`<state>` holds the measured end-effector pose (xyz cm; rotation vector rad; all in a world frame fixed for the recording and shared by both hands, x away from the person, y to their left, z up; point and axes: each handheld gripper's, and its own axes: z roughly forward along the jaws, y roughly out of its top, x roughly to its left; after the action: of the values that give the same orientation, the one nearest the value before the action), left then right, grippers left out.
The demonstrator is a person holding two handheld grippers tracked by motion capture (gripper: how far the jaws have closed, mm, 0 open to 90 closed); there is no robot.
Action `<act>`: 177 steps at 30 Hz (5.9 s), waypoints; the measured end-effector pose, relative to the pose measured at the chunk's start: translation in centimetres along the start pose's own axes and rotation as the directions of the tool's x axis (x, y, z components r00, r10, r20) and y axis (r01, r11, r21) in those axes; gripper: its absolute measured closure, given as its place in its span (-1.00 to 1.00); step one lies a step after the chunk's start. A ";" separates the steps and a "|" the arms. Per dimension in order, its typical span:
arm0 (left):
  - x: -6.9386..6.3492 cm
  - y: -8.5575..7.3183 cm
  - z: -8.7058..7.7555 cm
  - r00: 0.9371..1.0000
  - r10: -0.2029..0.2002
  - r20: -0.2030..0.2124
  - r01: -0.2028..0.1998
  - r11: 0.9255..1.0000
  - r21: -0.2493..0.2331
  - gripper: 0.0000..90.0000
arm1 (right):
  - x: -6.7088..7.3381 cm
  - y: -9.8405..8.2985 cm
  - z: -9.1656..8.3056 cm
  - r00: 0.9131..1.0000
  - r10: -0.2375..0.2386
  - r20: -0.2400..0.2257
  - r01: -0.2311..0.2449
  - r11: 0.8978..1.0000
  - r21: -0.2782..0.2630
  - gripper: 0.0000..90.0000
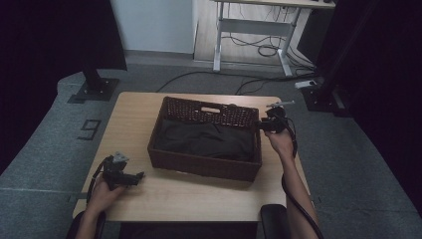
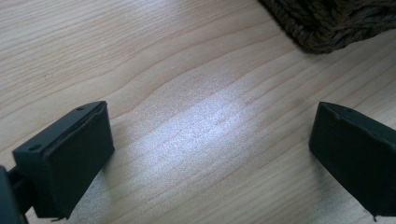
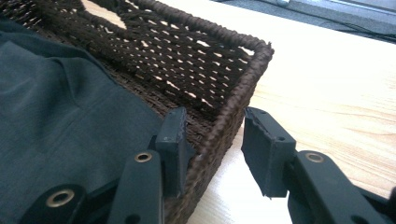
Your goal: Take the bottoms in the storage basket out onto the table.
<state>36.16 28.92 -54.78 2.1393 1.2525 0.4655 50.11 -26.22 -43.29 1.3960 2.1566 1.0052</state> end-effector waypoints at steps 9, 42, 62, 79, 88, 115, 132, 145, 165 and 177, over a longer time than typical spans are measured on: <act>0.0 0.0 0.0 1.000 0.000 0.000 0.000 1.000 0.000 -1.00 | -0.1 -0.3 0.4 1.000 -0.012 -0.016 0.012 1.000 0.013 0.58; -0.1 0.0 0.0 1.000 -0.005 -0.004 0.005 1.000 0.001 -1.00 | 2.2 -9.0 -8.8 0.999 -0.042 0.020 0.043 0.998 -0.037 0.37; -0.1 0.0 0.0 1.000 -0.006 -0.004 0.006 1.000 0.000 -1.00 | 0.0 -4.1 -7.3 0.994 -0.094 0.054 0.094 0.995 0.016 0.00; -0.1 0.0 0.0 1.000 -0.005 -0.004 0.005 1.000 0.000 -1.00 | -2.6 -4.3 -3.8 0.997 -0.083 0.000 0.082 0.993 0.084 0.54; -0.1 0.0 0.0 1.000 -0.005 -0.004 0.005 1.000 0.000 -1.00 | -1.9 -6.4 -5.7 0.997 -0.078 0.014 0.076 0.994 0.073 0.62; -0.1 0.0 0.0 1.000 -0.005 -0.004 0.005 1.000 0.001 -1.00 | -1.5 -13.6 -12.2 0.998 0.033 0.050 -0.034 0.999 0.012 0.71; -0.1 0.0 0.0 1.000 -0.005 -0.004 0.005 1.000 0.001 -1.00 | -0.7 -15.9 -14.6 0.995 0.044 0.084 -0.045 0.999 0.010 0.70; -0.1 0.0 0.0 1.000 -0.008 -0.005 0.008 1.000 0.002 -1.00 | -0.8 -16.6 -15.5 0.995 0.062 0.081 -0.063 0.998 0.012 0.67; -0.1 0.0 0.0 1.000 -0.008 -0.006 0.008 1.000 0.000 -1.00 | 0.2 -13.5 -15.2 0.997 0.047 0.068 -0.044 0.998 -0.045 -0.72; -0.1 0.0 0.0 1.000 -0.008 -0.006 0.008 1.000 0.000 -1.00 | 2.3 -10.3 -13.3 0.999 -0.040 0.022 0.041 0.998 -0.041 -1.00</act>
<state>36.06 28.83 -54.78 2.1335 1.2637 0.4683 34.07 -31.54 -41.87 1.3328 2.1281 1.0090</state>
